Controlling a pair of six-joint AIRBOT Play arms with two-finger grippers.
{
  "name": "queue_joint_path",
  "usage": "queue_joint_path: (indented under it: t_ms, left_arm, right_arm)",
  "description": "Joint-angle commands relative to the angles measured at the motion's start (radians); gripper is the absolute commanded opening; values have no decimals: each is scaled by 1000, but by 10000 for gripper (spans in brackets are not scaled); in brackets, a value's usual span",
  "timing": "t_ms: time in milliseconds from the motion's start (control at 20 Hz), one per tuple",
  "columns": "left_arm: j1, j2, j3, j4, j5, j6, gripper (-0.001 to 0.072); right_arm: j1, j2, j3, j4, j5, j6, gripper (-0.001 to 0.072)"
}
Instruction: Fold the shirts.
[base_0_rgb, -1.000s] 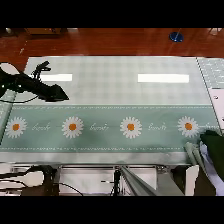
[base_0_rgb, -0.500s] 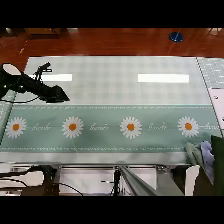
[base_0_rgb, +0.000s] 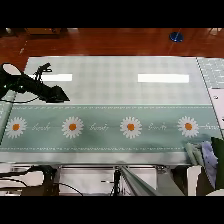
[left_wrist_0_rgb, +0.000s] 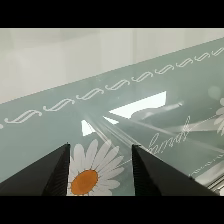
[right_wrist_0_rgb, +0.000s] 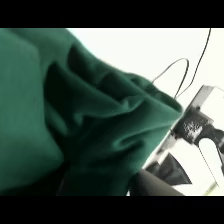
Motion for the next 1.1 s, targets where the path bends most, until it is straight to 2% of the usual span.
queue_joint_path:
  t_ms: [0,50,150,250,300,350,400,500,600,650,750,800,850,900,950,1050]
  left_arm:
    - [0,-1,0,1,0,-2,476]
    - [0,-1,0,1,1,-2,476]
    - [0,-3,0,1,1,-1,475]
    - [0,-10,0,2,1,-1,476]
    - [0,-15,0,2,2,-1,476]
    - [0,-21,0,2,1,-1,476]
    - [-1,-27,0,2,1,-1,476]
    - [0,-34,0,1,1,-1,475]
    - [0,-41,0,1,1,-1,475]
    - [-1,-42,0,1,1,-1,476]
    - [-1,-42,0,0,1,-1,476]
    - [-1,-42,1,-1,1,-1,476]
    - [-1,-42,3,-16,0,-1,476]
    - [-1,-40,6,-52,-10,-1,476]
    - [-4,-37,14,-96,-27,-1,475]
    - [-42,-16,54,-114,-43,0,458]
  right_arm:
    - [-10,-5,29,19,-111,93,402]
    - [-10,-5,70,43,-142,120,358]
    - [-10,-6,180,90,-170,123,345]
    - [-10,-24,303,129,-152,53,350]
    - [-10,-40,363,146,-126,31,387]
    - [-9,-55,425,172,-102,28,462]
    - [-9,-70,482,207,-87,28,495]
    - [-8,-107,604,285,-66,46,495]
    - [6,-141,741,546,-148,56,490]
    - [29,-161,811,773,-252,65,482]
    - [127,-218,898,1280,-511,90,416]
    - [212,-257,919,1480,-601,56,416]
    - [331,-308,945,1602,-626,-5,416]
    - [468,-362,971,1606,-575,-63,416]
    - [604,-410,983,1547,-494,-96,415]
    - [895,-505,983,1305,-294,-123,416]
